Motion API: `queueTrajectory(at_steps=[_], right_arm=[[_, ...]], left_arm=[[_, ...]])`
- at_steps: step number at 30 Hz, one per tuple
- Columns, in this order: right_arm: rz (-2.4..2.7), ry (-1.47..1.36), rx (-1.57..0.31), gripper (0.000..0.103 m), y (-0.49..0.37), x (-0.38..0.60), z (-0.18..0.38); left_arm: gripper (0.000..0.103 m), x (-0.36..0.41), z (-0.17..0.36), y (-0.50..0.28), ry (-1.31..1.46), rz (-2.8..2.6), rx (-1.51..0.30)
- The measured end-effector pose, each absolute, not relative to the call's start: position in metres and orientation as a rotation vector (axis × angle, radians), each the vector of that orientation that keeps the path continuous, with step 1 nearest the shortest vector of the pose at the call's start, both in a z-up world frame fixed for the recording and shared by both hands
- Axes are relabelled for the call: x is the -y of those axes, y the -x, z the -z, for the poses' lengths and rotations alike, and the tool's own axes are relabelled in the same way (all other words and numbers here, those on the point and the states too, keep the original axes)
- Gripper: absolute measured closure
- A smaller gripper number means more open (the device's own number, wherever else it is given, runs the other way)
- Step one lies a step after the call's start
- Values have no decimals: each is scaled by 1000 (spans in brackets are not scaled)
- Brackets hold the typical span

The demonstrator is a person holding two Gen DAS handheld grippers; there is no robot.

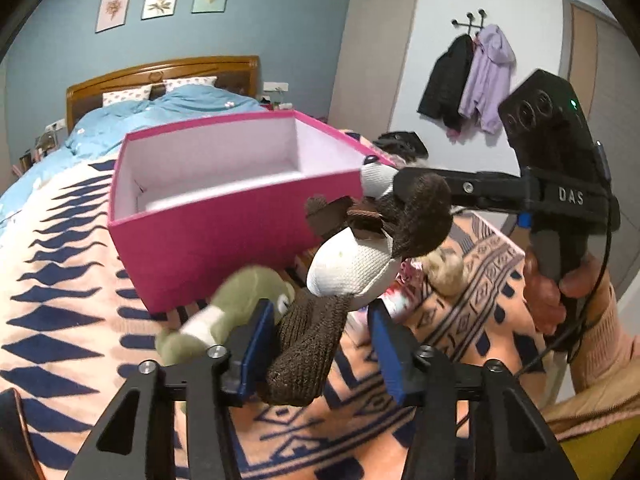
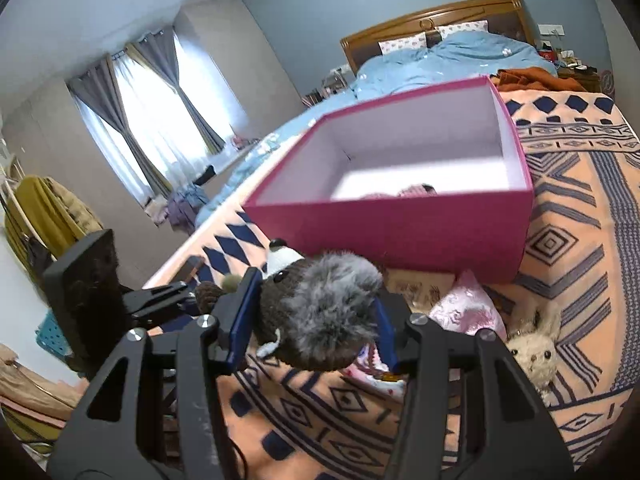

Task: Organize objects
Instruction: 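Lift the raccoon plush with the right gripper into the pink box and release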

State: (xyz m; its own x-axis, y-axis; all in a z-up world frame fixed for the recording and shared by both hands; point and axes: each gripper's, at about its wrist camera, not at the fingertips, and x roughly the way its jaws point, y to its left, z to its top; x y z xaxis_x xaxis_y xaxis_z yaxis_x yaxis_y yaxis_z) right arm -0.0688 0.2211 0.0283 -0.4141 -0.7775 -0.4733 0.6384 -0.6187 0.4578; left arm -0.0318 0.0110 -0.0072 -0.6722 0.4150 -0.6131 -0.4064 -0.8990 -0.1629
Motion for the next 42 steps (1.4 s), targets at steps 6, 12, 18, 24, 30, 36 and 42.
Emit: queueTrajectory(at_steps=[6, 12, 18, 24, 30, 36, 42], right_arm=[[2092, -791, 284, 50, 78, -213, -46], [2100, -722, 275, 50, 87, -205, -64], [2080, -686, 288, 50, 102, -200, -80], [2059, -678, 293, 50, 112, -196, -88], [2056, -673, 295, 50, 119, -189, -91], [2062, -665, 296, 51, 131, -181, -96], [2068, -675, 293, 51, 147, -173, -93]], left_arm=[[67, -5, -10, 44, 883, -2557, 20], [67, 4, -26, 56, 842, -2599, 16], [67, 12, -40, 66, 814, -2630, 10], [67, 18, -39, 80, 834, -2645, 23], [67, 20, -44, 92, 843, -2672, 8], [67, 28, -47, 109, 854, -2691, 15], [67, 33, -40, 126, 893, -2705, 13]])
